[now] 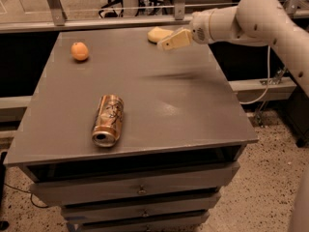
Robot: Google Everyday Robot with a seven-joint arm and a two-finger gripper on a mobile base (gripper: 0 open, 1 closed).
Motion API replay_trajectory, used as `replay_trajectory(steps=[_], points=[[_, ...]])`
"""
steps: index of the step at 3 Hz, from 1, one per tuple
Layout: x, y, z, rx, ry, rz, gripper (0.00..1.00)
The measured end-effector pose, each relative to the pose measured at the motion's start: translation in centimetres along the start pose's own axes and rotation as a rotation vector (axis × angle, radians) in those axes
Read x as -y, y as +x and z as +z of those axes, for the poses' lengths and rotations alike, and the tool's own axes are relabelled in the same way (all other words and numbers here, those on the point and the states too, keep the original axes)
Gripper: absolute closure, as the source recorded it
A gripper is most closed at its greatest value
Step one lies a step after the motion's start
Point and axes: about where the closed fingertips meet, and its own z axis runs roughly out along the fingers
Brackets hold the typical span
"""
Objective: Move sponge near orange can
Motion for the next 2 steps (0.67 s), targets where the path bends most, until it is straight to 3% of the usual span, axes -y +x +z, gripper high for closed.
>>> replay_trajectory(steps=[1, 2], points=[[1.2, 0.2, 4.0, -0.008, 0.015, 0.002, 0.0], [3.3, 1.7, 7.2, -0.063, 0.041, -0.035, 0.0]])
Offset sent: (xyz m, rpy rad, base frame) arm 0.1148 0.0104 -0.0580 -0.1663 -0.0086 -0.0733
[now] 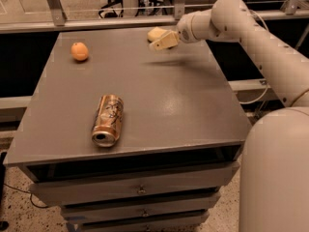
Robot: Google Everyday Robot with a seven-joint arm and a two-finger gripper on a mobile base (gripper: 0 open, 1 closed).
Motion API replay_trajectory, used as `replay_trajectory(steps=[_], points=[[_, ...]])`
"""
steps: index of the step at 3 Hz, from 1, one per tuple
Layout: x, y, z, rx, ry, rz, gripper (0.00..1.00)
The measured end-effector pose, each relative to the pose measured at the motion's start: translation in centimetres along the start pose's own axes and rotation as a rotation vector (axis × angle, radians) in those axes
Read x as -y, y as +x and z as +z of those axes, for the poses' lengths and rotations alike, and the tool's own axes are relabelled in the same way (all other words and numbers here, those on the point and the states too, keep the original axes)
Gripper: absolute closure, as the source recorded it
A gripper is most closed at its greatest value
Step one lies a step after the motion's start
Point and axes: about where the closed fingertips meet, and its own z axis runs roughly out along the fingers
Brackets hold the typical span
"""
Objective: Move sponge near orange can
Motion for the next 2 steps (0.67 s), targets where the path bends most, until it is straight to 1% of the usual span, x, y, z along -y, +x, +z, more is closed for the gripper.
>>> replay_trajectory(steps=[1, 2], points=[[2.1, 1.5, 1.8, -0.031, 0.028, 0.002, 0.0], [3.4, 2.6, 3.0, -0.032, 0.043, 0.031, 0.0]])
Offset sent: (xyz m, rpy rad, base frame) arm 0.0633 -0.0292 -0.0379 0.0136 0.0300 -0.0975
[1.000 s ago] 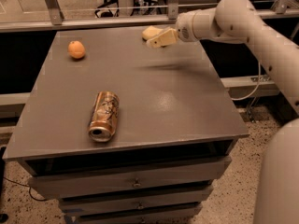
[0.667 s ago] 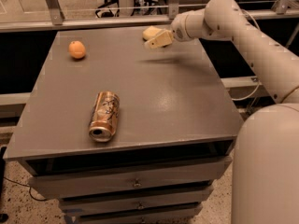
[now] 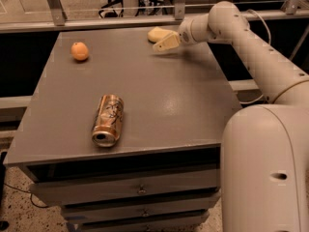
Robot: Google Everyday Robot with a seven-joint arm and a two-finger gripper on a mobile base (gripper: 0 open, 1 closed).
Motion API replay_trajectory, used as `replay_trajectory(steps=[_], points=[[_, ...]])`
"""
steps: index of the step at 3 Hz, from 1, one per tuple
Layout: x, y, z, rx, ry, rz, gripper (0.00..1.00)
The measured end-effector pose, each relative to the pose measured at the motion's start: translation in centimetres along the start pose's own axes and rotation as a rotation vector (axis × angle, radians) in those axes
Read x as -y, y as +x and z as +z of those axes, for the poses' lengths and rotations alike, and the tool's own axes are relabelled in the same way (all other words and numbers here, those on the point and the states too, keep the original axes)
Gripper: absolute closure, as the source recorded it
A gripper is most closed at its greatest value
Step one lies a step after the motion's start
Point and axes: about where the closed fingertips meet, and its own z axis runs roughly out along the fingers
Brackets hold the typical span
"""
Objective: Move sponge near orange can
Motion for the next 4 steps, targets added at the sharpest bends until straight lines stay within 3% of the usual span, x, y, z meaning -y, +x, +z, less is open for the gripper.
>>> replay_trajectory(steps=[2, 4], points=[[0.5, 1.0, 1.3, 0.007, -0.023, 0.041, 0.41], [-0.5, -0.2, 0.0, 0.048, -0.067, 0.018, 0.88]])
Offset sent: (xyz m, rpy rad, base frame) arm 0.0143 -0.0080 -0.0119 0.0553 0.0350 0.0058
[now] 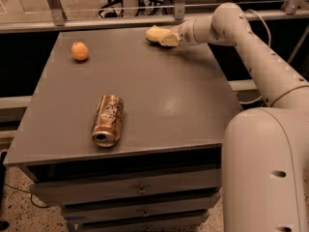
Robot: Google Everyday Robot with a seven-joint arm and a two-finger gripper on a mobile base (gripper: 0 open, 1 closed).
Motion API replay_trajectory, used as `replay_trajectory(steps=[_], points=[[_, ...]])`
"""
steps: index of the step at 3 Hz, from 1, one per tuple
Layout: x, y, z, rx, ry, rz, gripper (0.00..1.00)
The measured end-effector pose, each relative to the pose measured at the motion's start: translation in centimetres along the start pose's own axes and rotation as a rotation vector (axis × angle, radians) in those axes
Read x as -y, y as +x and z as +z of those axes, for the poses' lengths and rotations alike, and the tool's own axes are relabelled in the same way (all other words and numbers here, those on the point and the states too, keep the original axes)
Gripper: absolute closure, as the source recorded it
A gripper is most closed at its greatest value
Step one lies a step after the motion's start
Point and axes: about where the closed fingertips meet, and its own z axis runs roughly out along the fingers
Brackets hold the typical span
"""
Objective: Move sponge near orange can
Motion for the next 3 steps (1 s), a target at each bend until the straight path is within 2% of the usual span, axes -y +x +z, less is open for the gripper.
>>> replay_trajectory(steps=[1, 3], points=[[-1.7, -1.1, -1.2, 0.032, -0.045, -0.025, 1.0], [-8.2, -4.3, -5.8, 0.133, -0.19, -0.095, 1.0]])
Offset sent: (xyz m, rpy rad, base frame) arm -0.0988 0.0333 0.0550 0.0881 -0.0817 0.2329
